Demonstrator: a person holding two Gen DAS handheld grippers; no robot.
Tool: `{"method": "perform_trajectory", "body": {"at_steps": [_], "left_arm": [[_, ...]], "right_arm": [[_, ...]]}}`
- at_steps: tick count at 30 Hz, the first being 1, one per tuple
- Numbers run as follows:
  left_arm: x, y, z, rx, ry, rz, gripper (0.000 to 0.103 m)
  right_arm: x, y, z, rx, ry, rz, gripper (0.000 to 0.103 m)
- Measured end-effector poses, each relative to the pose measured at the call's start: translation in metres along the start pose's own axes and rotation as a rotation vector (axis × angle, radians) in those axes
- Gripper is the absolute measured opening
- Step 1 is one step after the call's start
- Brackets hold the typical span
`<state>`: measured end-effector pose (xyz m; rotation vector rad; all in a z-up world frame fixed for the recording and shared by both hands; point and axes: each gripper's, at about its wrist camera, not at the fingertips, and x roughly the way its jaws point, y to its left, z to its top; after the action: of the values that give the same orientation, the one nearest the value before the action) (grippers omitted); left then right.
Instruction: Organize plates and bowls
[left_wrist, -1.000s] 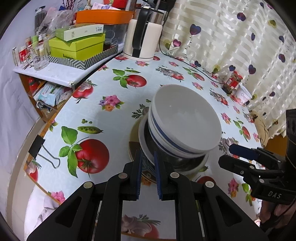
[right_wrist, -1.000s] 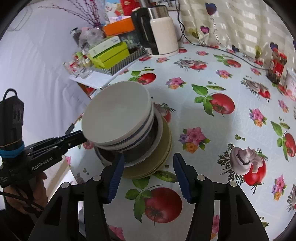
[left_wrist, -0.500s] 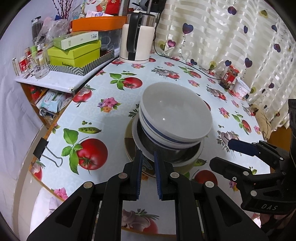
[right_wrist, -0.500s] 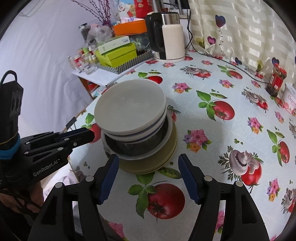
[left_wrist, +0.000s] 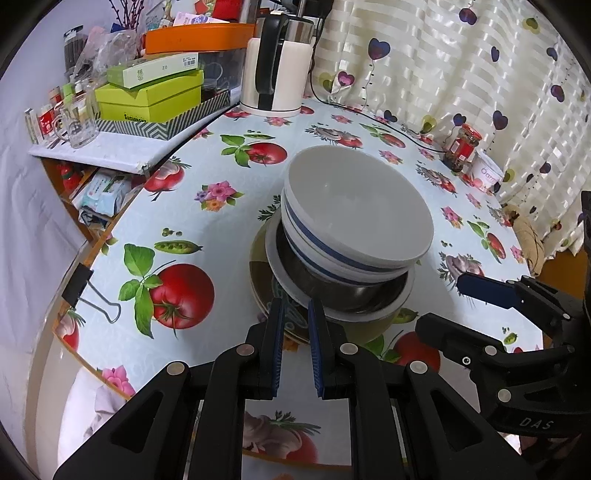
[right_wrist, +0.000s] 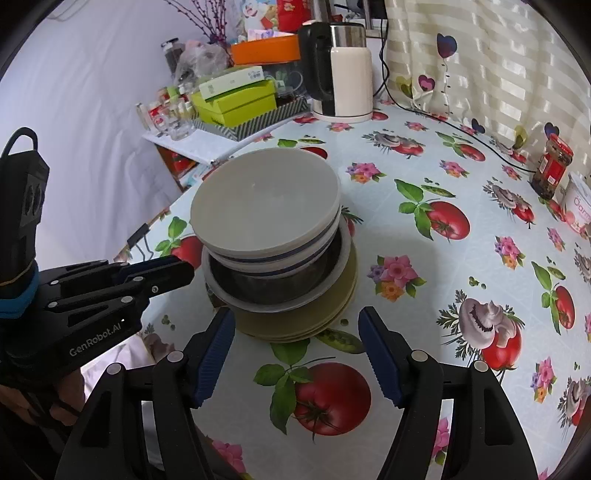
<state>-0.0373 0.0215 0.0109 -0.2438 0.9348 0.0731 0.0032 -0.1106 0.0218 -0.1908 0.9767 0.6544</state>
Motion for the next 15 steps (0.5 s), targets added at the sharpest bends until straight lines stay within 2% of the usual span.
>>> {"method": "perform_trajectory", "body": {"at_steps": [15], "left_arm": [[0.0031,-0.0029,-0.0023,0.015,0.007,0.029,0.013]], "right_arm": [[0.0012,0.0022,-0.0001,-0.002,0.002,0.000,0.071]]}}
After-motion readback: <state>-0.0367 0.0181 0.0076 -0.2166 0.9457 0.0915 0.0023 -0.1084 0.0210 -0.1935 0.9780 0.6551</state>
